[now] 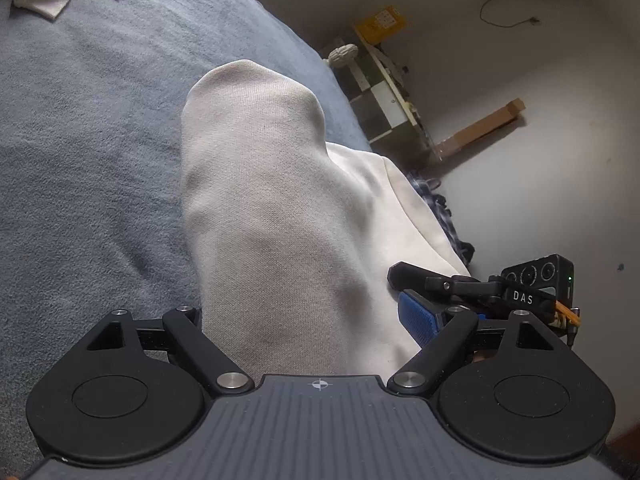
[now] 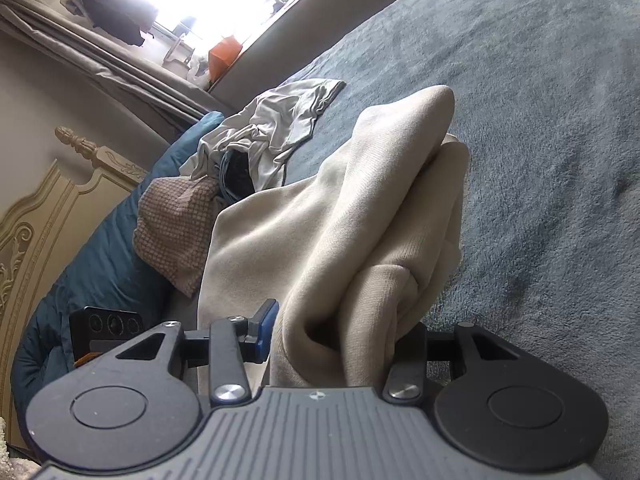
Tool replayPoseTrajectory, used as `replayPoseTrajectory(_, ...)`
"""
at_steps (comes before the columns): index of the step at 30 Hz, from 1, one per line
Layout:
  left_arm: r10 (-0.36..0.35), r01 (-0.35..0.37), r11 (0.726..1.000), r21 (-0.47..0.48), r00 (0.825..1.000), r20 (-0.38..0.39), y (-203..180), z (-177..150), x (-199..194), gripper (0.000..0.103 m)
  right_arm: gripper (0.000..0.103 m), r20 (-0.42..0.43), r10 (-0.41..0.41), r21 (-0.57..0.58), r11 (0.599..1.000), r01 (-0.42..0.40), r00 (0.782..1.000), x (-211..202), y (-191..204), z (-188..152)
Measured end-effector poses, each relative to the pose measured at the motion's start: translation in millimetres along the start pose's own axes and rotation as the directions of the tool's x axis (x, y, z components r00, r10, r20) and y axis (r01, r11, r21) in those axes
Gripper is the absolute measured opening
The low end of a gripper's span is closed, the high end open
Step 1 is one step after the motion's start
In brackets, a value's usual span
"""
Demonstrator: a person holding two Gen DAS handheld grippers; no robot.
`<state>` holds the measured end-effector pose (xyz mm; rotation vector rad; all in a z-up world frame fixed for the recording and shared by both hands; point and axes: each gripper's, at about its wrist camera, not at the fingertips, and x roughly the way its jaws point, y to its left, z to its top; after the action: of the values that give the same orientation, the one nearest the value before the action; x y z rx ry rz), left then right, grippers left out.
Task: Fold clothes
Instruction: 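Lift the folded hoodie with both grippers and carry it toward the clothes stack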
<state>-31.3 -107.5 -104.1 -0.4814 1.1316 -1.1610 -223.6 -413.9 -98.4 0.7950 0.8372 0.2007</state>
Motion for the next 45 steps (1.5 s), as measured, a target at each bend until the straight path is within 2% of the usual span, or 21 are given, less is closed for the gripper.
replayPoseTrajectory(4,-0.002,0.004,0.999,0.049,1.000,-0.028,-14,4,6,0.085,0.046,0.046,0.011,0.039,0.999,-0.013,0.999,-12,-6,-8)
replayPoseTrajectory(10,0.024,-0.012,0.995,0.099,0.993,-0.113,-38,15,43,0.085,0.046,0.097,0.021,0.105,0.994,-0.031,0.995,-33,-34,-16)
replayPoseTrajectory(16,0.040,0.003,0.977,0.212,0.979,-0.199,-89,36,102,0.085,0.046,0.154,0.025,0.129,0.991,-0.045,0.988,-71,-76,2)
replayPoseTrajectory(19,0.046,0.035,0.954,0.297,0.965,-0.259,-125,44,141,0.085,0.046,0.181,0.011,0.128,0.991,-0.035,0.983,-100,-97,19)
replayPoseTrajectory(22,0.038,0.091,0.925,0.368,0.944,-0.329,-167,45,184,0.085,0.046,0.198,-0.025,0.122,0.993,0.001,0.980,-139,-117,35)
replayPoseTrajectory(24,0.027,0.140,0.905,0.401,0.923,-0.383,-196,38,214,0.085,0.046,0.207,-0.060,0.127,0.991,0.034,0.976,-171,-130,42)
replayPoseTrajectory(27,0.015,0.217,0.875,0.434,0.882,-0.471,-241,12,257,0.085,0.046,0.214,-0.127,0.142,0.985,0.097,0.969,-226,-150,48)
replayPoseTrajectory(29,0.006,0.266,0.860,0.436,0.849,-0.529,-270,-13,286,0.085,0.046,0.202,-0.185,0.147,0.977,0.158,0.962,-266,-164,48)
replayPoseTrajectory(32,-0.021,0.313,0.865,0.392,0.803,-0.595,-302,-65,324,0.085,0.046,0.145,-0.285,0.143,0.954,0.265,0.948,-322,-185,48)
replayPoseTrajectory(36,-0.061,0.340,0.879,0.335,0.775,-0.629,-333,-131,365,0.083,0.046,0.020,-0.412,0.117,0.906,0.407,0.911,-377,-219,50)
replayPoseTrajectory(38,-0.093,0.330,0.903,0.276,0.776,-0.624,-340,-154,384,0.082,0.046,-0.045,-0.449,0.104,0.886,0.452,0.892,-395,-239,49)
replayPoseTrajectory(41,-0.119,0.298,0.927,0.225,0.807,-0.578,-346,-179,408,0.082,0.046,-0.112,-0.490,0.062,0.865,0.499,0.864,-413,-269,50)
replayPoseTrajectory(43,-0.117,0.281,0.933,0.223,0.827,-0.550,-350,-187,419,0.082,0.046,-0.121,-0.499,0.055,0.860,0.508,0.858,-421,-284,53)
replayPoseTrajectory(45,-0.111,0.264,0.937,0.227,0.843,-0.526,-350,-193,427,0.082,0.046,-0.121,-0.492,0.034,0.866,0.499,0.862,-425,-297,59)
